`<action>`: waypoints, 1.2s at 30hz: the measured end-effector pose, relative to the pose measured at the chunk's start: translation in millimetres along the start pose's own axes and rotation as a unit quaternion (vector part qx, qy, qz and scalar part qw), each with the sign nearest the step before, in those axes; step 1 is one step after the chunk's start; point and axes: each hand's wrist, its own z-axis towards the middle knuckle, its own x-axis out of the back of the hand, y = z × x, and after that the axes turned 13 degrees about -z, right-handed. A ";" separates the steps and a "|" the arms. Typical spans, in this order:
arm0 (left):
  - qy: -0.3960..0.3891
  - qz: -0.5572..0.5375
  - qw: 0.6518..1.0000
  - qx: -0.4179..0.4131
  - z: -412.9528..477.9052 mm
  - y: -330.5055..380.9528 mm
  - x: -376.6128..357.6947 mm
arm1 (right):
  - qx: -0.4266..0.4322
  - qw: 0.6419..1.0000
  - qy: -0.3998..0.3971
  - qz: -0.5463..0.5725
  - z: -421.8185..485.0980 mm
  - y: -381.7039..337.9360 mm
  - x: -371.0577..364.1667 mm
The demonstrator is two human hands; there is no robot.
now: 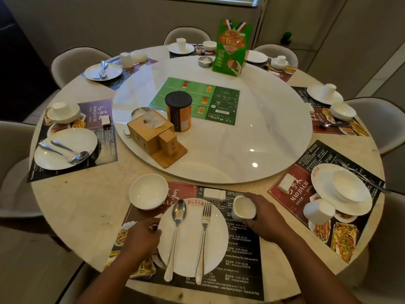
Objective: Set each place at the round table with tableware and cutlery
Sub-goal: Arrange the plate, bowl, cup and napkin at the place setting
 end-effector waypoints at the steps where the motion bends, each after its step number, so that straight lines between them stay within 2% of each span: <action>1: 0.001 0.003 1.000 0.001 0.3 0.3 -0.1 | 0.000 1.000 0.000 0.000 0.2 0.2 0.0; 22: 0.016 0.028 0.999 -0.005 -7.7 -2.6 -6.0 | -0.005 1.000 0.003 -0.002 -4.2 -0.2 -6.6; 26: 0.042 0.062 0.995 -0.067 -14.1 5.4 1.2 | -0.032 0.999 0.013 0.038 -22.5 -2.9 -3.3; 29: 0.069 0.075 0.985 -0.138 -17.7 15.6 5.5 | -0.097 0.994 0.020 0.042 -52.3 0.1 -10.0; 31: 0.053 0.077 0.983 -0.161 -18.3 24.7 0.8 | -0.134 0.991 -0.001 0.031 -75.1 8.1 -19.9; 36: -0.039 0.093 0.975 -0.196 -30.0 63.4 -35.6 | -0.139 0.988 -0.071 -0.021 -132.1 30.7 -25.2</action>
